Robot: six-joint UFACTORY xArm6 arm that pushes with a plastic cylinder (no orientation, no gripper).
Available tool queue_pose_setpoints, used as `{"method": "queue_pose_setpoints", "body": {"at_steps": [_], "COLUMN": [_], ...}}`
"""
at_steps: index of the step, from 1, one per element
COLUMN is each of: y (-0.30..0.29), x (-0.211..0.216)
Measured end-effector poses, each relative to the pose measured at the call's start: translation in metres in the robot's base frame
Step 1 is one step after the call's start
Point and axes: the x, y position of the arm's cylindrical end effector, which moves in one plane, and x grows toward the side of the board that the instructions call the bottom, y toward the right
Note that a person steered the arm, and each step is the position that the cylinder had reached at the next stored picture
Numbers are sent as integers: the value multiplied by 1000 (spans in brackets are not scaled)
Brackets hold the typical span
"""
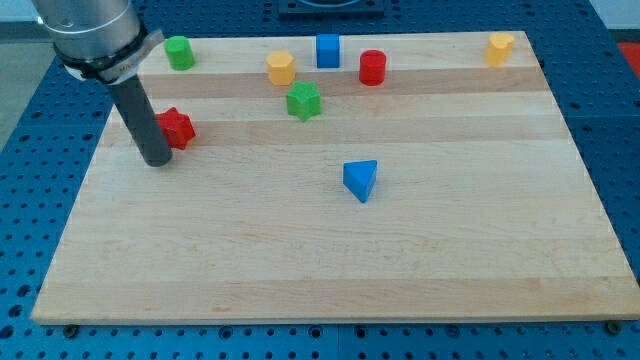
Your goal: Push the red star to the center left side of the board
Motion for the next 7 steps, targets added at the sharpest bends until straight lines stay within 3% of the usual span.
{"method": "queue_pose_setpoints", "body": {"at_steps": [2, 5, 7], "y": [48, 49, 42], "x": [-12, -45, -41]}}
